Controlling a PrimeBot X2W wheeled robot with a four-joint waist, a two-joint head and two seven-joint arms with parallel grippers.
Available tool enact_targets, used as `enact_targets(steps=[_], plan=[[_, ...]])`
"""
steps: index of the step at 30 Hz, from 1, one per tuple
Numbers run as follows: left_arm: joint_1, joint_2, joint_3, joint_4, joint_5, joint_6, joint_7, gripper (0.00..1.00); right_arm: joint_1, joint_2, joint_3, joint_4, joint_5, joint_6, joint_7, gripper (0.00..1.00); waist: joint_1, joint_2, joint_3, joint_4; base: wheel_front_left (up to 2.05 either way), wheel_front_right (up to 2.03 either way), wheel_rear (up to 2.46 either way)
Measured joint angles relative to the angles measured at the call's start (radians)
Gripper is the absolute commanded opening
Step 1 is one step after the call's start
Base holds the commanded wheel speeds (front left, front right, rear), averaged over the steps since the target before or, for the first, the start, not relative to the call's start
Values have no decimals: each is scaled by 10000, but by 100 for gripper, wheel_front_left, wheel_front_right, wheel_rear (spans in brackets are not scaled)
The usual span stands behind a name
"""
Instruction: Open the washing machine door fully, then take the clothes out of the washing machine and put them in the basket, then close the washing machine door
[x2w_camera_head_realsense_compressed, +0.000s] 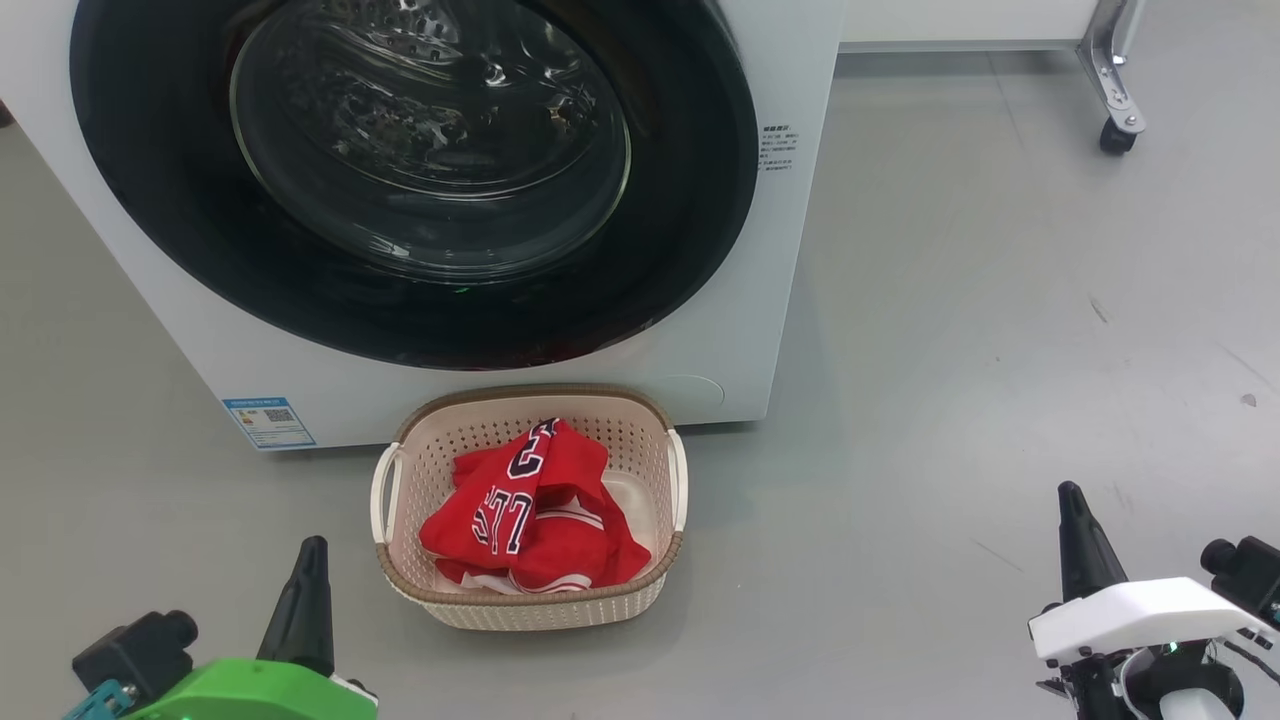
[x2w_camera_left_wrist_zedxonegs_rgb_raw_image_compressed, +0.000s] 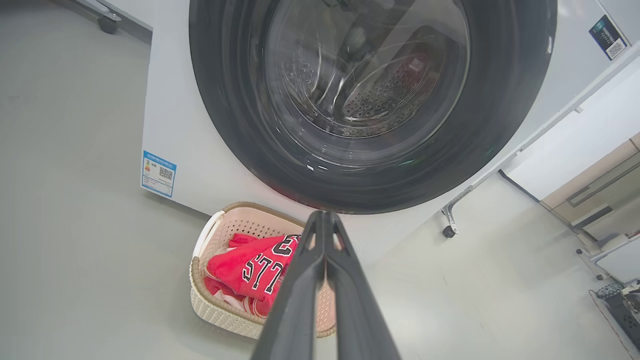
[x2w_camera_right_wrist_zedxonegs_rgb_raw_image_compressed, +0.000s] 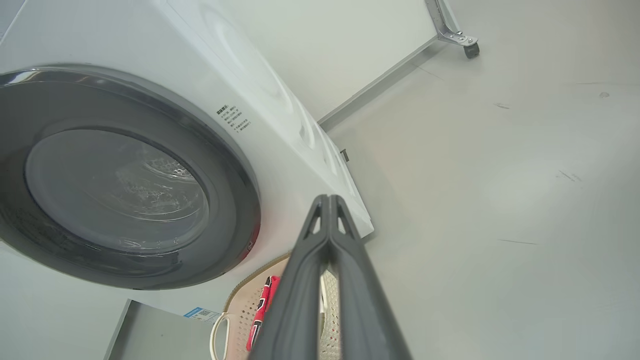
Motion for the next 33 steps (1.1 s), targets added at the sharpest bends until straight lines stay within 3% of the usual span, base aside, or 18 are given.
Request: enact_targets(steps=[33], plan=[[-652, -12, 884, 1267, -4228, -830, 589, 0, -580, 130, -842, 813, 4140, 581, 759, 0, 0, 0, -231, -137, 0, 0, 0]])
